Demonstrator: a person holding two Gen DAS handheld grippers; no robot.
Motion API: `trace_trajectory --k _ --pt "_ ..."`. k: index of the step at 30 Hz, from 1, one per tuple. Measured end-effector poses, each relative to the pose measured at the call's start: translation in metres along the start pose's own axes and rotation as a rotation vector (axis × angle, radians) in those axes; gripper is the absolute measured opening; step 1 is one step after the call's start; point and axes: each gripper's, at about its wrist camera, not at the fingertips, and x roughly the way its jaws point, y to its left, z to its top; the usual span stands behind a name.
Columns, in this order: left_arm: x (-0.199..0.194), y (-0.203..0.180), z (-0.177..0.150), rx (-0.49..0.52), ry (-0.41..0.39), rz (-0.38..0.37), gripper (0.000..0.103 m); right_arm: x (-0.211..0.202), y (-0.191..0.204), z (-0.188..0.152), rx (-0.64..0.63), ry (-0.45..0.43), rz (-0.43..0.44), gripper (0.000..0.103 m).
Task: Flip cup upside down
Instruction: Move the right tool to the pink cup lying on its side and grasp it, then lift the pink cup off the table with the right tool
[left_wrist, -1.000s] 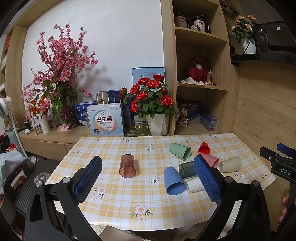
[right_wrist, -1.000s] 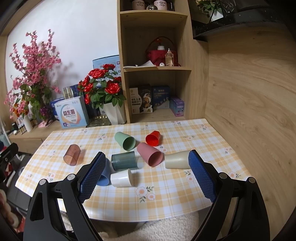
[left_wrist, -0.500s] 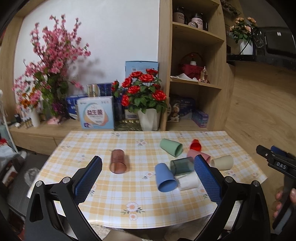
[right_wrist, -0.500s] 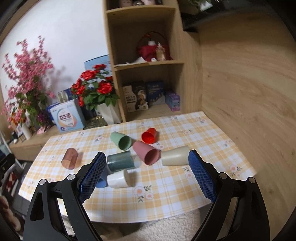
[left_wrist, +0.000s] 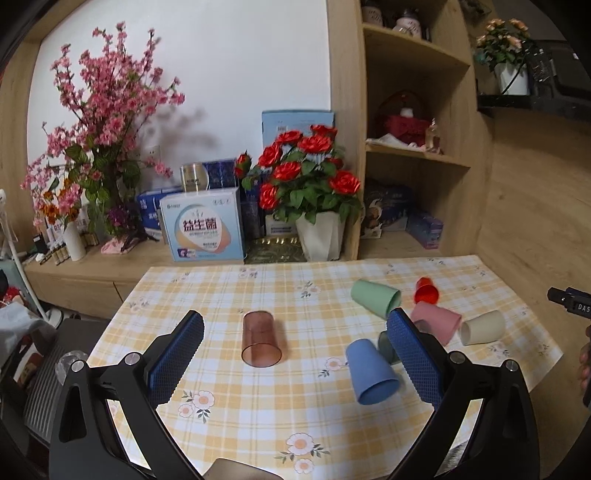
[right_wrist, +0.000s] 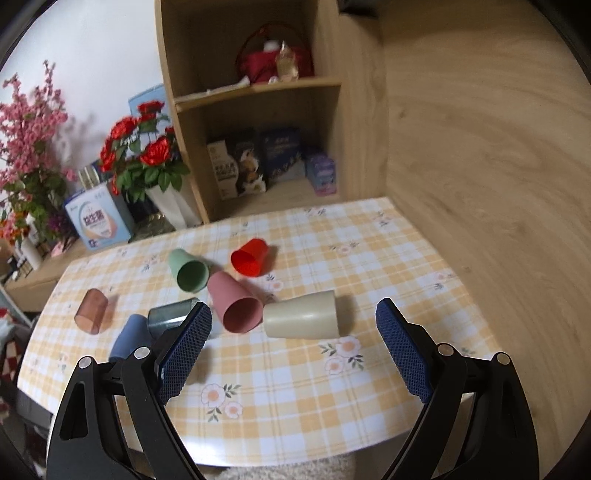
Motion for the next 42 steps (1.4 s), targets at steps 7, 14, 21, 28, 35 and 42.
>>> trace_trajectory --k 7,14,21,28,35,42 --pt "0.038 0.018 -0.003 -0.020 0.045 0.028 0.097 0.077 0.013 0.014 -0.118 0.148 0.051 0.088" --pt "0.070 0.030 -0.013 -0.016 0.118 0.064 0.097 0.147 0.034 0.028 -0.188 0.271 0.116 0.087" --pt "0.090 0.047 -0.024 -0.071 0.159 0.115 0.097 0.215 0.073 0.037 -0.263 0.428 0.176 0.087" --pt "0.112 0.064 -0.032 -0.089 0.191 0.160 0.097 0.264 0.098 0.032 -0.305 0.561 0.217 0.071" --pt "0.129 0.072 -0.039 -0.110 0.220 0.163 0.097 0.296 0.107 0.021 -0.289 0.685 0.229 0.065" --pt "0.142 0.070 -0.056 -0.129 0.272 0.144 0.097 0.313 0.109 0.013 -0.252 0.755 0.208 0.065"
